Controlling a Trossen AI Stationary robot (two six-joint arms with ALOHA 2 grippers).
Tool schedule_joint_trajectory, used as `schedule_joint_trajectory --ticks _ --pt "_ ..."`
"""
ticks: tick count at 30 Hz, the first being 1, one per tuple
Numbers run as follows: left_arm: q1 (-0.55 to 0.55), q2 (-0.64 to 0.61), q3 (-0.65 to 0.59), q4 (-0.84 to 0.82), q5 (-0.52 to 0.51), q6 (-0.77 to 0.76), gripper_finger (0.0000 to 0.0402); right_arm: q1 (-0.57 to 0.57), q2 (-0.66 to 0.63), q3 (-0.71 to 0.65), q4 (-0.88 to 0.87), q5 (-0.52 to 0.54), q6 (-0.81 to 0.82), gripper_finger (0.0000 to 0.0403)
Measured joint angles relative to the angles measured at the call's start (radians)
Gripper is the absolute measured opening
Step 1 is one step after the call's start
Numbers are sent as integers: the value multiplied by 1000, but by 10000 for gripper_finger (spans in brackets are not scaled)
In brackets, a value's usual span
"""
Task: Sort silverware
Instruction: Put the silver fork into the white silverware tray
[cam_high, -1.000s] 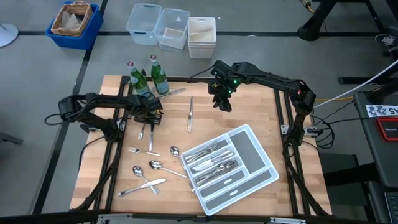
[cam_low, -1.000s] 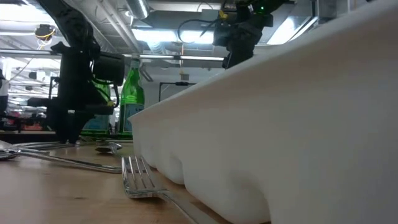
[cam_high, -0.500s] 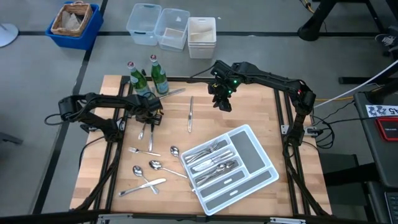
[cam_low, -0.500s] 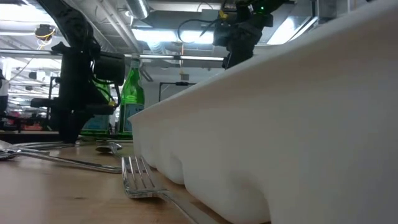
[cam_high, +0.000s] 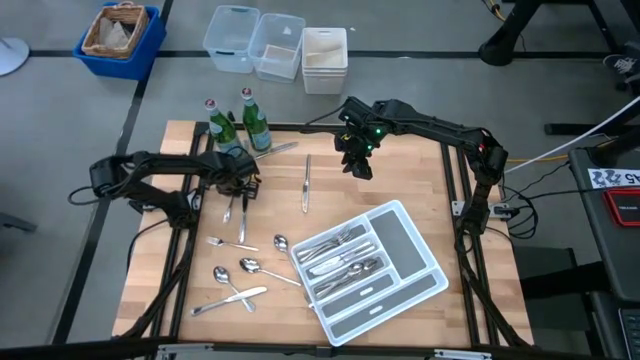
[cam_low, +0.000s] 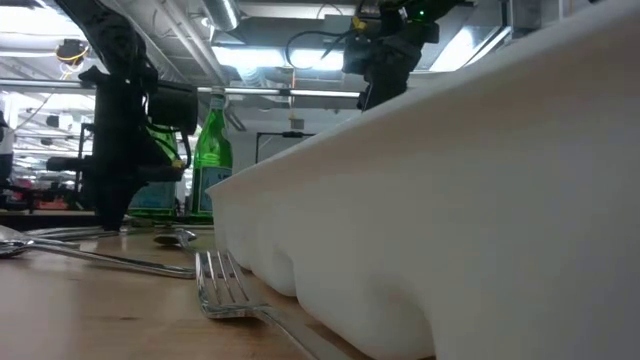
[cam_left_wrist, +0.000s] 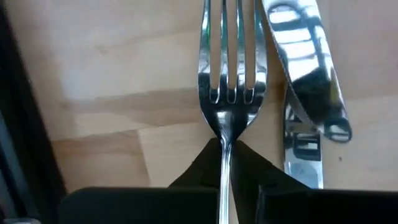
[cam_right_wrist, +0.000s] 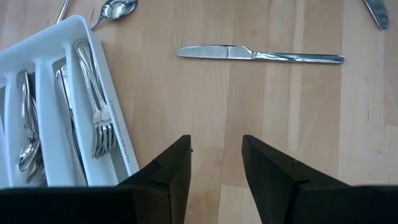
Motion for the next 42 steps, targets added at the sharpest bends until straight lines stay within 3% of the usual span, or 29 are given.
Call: schedule_joint_trajectory --ticks 10,16,23,28,32,39,42 --pt "-1 -187 2 -105 53 -19 3 0 0 0 0 -4 0 147" --pt "-1 -329 4 -74 220 -18 2 1 0 0 0 -112 -5 147" --pt "-27 -457 4 218 494 -58 2 36 0 0 88 -164 -64 147" --pt "-98 -470 5 506 557 -122 2 111 -1 0 211 -155 -85 147" --pt "-168 -447 6 629 560 -130 2 181 -2 0 315 -59 -85 147" --pt "-271 -398 6 656 560 -152 2 295 -2 0 450 285 -96 147" --pt "-295 -375 5 665 557 -185 2 338 -2 1 487 386 -161 147"
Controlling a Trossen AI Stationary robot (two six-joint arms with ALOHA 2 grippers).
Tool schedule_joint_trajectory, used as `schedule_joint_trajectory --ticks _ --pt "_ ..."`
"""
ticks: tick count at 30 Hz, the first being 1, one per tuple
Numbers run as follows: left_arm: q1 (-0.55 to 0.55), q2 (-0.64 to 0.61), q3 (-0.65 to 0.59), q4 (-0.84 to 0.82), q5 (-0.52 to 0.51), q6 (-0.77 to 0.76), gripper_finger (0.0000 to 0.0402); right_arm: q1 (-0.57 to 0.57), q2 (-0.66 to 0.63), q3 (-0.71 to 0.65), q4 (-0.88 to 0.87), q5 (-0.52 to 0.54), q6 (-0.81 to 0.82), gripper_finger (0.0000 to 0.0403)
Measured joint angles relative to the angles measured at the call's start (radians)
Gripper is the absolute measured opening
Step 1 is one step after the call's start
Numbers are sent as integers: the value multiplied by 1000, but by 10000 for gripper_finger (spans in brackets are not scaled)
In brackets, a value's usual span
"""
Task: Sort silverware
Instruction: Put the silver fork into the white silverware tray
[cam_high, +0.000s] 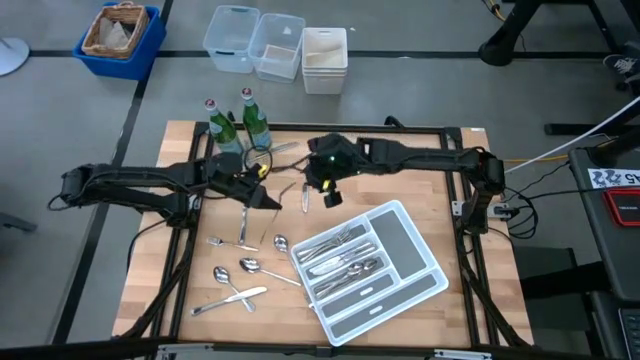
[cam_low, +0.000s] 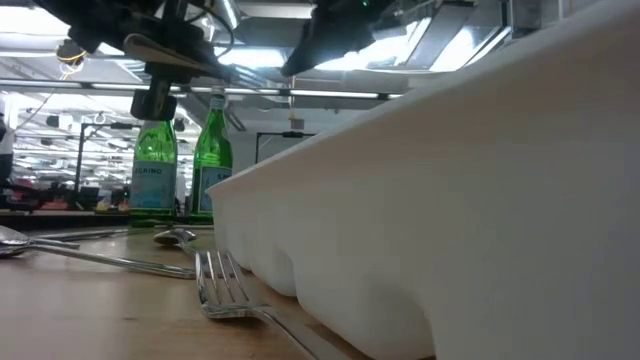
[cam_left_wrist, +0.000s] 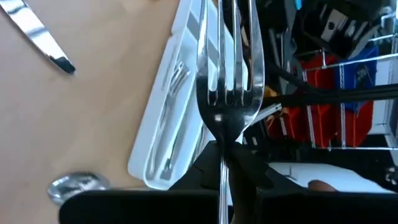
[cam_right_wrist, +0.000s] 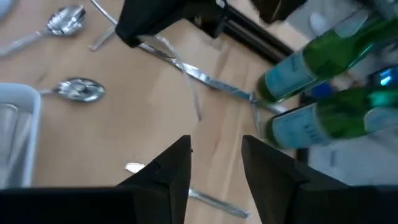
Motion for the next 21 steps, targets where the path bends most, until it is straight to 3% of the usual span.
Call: schedule_joint_trajectory --ticks 6,21 --pt "-31 37 0 39 -6 -55 2 63 0 0 8 60 -129 147" --pt "-90 57 0 189 -9 -89 3 82 0 0 71 7 -132 147"
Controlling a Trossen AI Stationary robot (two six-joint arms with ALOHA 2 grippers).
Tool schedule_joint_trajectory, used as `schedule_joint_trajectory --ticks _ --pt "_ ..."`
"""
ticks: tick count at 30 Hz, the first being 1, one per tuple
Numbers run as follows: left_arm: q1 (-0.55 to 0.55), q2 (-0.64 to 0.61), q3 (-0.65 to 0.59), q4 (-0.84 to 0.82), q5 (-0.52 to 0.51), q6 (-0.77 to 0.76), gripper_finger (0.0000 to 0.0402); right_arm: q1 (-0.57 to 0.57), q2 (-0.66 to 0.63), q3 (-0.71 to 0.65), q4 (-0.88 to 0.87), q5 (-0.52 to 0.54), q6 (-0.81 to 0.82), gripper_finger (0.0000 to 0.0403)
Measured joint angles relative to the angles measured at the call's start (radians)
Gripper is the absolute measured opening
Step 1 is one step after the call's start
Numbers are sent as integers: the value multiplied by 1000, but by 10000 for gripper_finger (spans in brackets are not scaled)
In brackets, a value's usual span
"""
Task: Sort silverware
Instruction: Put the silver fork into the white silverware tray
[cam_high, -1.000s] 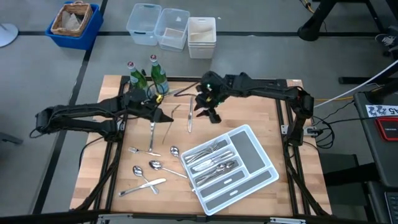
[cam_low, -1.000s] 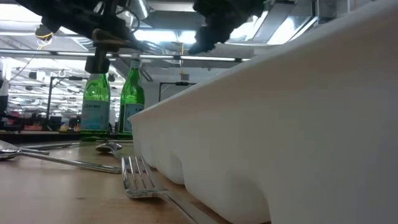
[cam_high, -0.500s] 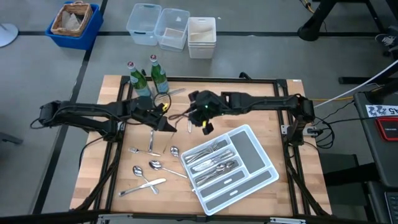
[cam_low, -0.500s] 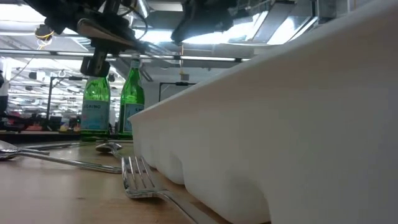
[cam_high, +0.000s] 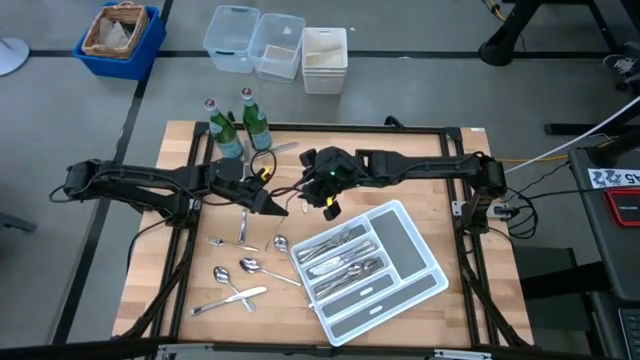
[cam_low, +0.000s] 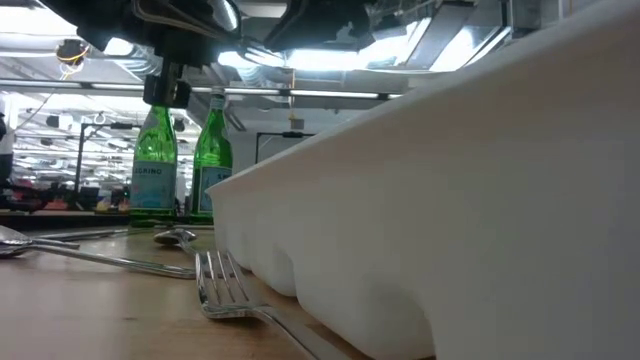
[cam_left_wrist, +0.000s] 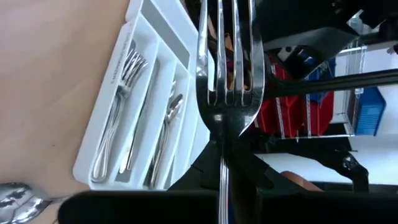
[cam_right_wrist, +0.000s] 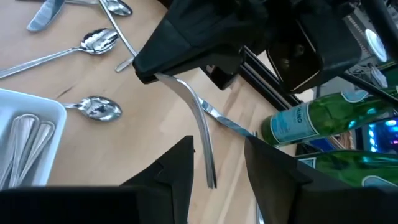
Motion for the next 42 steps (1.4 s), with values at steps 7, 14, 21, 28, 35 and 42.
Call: schedule_joint_trajectory --ticks 7,14,21,28,35,42 --pt "-4 0 0 17 -1 -5 4 0 0 0 2 -34 0 147" --pt "-4 0 0 91 -1 -5 5 0 0 0 4 -35 0 147" --pt "-4 0 0 93 -1 -5 5 0 0 0 16 -61 0 147" --pt "-4 0 0 93 -1 4 5 0 1 0 26 -64 0 107" --pt "-4 0 0 84 -8 34 5 -1 1 0 16 -68 -1 16" --pt "-4 1 0 82 -19 71 8 -1 1 2 -31 -67 18 9"
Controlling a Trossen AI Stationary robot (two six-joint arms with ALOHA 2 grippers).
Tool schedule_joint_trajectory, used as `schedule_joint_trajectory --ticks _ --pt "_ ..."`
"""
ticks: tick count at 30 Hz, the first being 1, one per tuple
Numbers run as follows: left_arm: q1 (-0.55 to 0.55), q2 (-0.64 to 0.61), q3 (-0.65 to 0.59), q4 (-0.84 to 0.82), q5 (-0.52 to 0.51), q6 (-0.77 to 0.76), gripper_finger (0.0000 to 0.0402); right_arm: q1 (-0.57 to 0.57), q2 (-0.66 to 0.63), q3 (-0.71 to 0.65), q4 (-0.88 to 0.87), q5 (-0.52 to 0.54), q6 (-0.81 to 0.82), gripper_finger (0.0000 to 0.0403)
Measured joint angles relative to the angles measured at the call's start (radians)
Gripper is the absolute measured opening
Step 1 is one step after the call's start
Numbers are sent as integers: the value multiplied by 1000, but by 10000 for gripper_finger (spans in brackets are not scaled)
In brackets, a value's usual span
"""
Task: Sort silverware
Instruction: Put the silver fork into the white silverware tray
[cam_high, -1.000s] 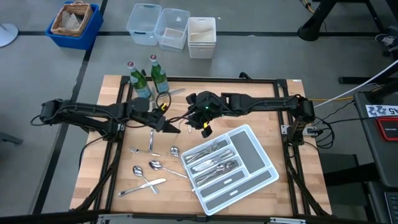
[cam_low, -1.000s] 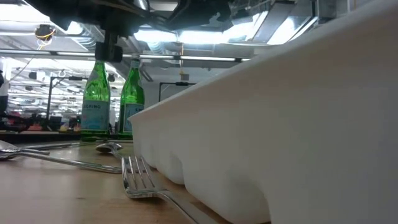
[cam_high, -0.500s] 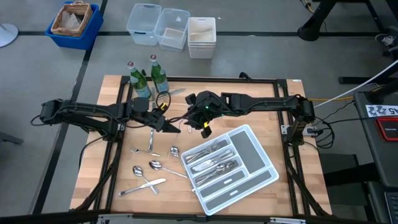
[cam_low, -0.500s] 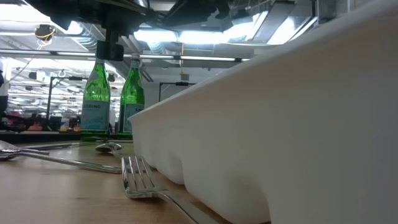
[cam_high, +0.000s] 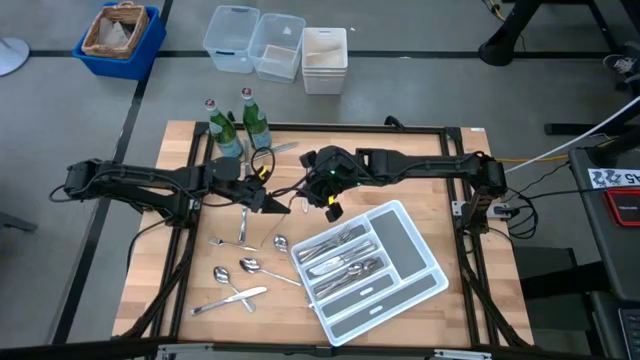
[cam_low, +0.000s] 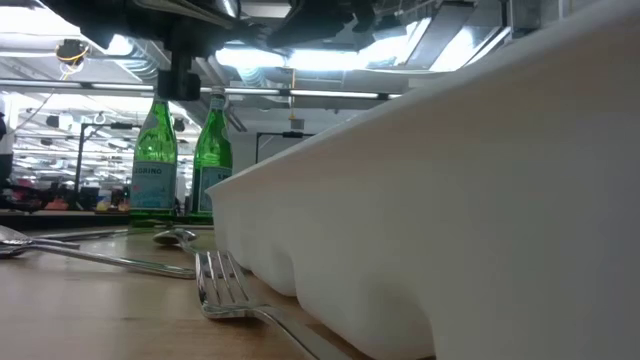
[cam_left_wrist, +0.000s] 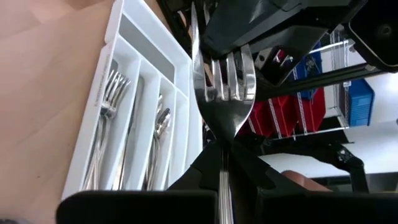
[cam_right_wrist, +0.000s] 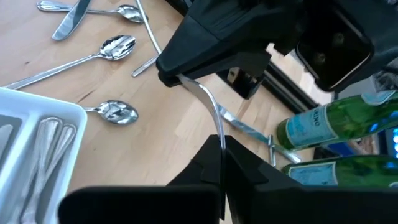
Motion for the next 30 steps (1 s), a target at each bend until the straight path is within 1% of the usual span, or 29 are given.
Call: schedule_joint_trajectory --ticks 3,6,11,14,19,25,27,30 --pt "0 1 0 0 -4 2 25 0 0 0 -15 3 28 6" --pt "0 0 0 -8 -8 10 55 1 0 1 -39 -4 57 7" --pt "0 -2 1 -38 -10 79 107 1 2 7 -66 -23 68 5" --pt "2 -2 1 -37 -9 134 126 1 2 8 -113 -32 106 4" --pt "2 -2 1 -50 -9 191 133 1 2 8 -274 -77 165 4" --pt "2 -2 1 -126 -9 227 133 1 2 1 -513 -135 290 4" --pt "2 -2 1 -152 -9 239 133 1 1 -21 -532 -157 349 4" --pt "2 -2 1 -166 -9 254 133 1 1 -83 -490 -178 449 4"
